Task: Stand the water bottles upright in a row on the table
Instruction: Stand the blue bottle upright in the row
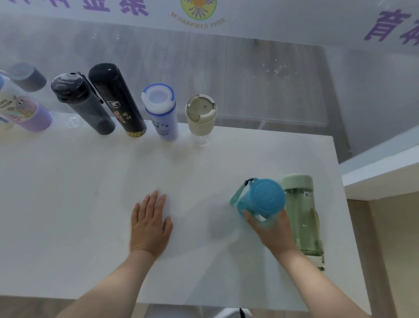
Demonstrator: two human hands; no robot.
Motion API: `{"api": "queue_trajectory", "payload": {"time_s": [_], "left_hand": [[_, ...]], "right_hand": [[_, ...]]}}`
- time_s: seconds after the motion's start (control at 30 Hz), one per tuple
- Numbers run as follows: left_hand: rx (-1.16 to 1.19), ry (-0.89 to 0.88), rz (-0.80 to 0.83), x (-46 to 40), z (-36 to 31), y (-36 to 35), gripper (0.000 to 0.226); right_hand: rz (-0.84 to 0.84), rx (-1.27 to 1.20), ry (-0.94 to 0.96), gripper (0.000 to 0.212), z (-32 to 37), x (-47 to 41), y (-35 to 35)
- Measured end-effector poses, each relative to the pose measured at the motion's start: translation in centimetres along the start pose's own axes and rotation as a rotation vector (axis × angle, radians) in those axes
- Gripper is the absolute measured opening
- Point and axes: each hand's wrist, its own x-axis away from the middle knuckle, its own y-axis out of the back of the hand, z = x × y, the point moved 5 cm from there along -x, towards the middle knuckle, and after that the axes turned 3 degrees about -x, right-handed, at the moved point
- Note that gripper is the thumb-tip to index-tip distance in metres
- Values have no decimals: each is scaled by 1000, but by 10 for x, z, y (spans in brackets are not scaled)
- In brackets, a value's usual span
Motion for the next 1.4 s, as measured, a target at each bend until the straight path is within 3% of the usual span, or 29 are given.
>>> {"api": "queue_trajectory", "payload": {"time_s": [0.17,0.63,0.73,1.23,1.4], "left_hand": [[15,-1,5,0,-1,0,62],[26,-3,20,-2,1,-1,62],[20,-5,25,-3,1,-1,63],[34,-5,24,-1,0,0,63],[30,-2,34,-2,1,0,63]], "right_hand": [[-26,-125,-19,73,15,-38,-12],[-116,-81,31,70,64,-162,-43],[-118,-105,42,79,70,-181,-49],[-125,-152,67,71,71,-193,-56],[-80,-95,32,82,63,-191,-53]]}}
